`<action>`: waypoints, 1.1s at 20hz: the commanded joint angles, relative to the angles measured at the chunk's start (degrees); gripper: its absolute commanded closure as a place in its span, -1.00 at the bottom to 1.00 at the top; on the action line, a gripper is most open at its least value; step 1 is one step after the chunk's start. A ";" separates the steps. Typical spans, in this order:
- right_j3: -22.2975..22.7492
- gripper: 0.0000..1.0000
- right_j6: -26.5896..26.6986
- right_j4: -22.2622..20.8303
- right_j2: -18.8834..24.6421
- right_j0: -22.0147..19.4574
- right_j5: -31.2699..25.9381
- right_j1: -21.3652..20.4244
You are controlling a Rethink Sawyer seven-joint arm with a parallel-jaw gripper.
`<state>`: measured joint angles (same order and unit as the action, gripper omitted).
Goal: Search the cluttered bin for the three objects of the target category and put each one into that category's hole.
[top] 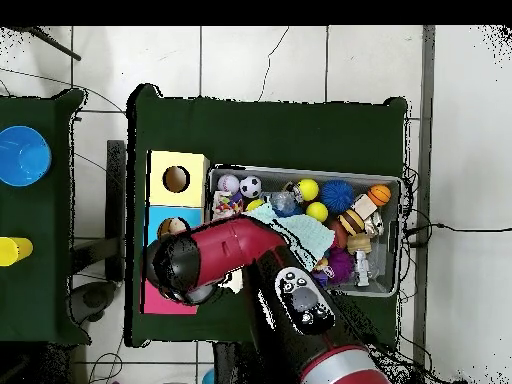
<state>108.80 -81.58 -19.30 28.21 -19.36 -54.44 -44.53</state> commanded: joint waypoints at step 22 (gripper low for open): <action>1.35 1.00 -18.56 8.60 -8.85 10.83 12.11 2.63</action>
<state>108.81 -87.39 -12.35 22.30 -8.55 -49.07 -44.01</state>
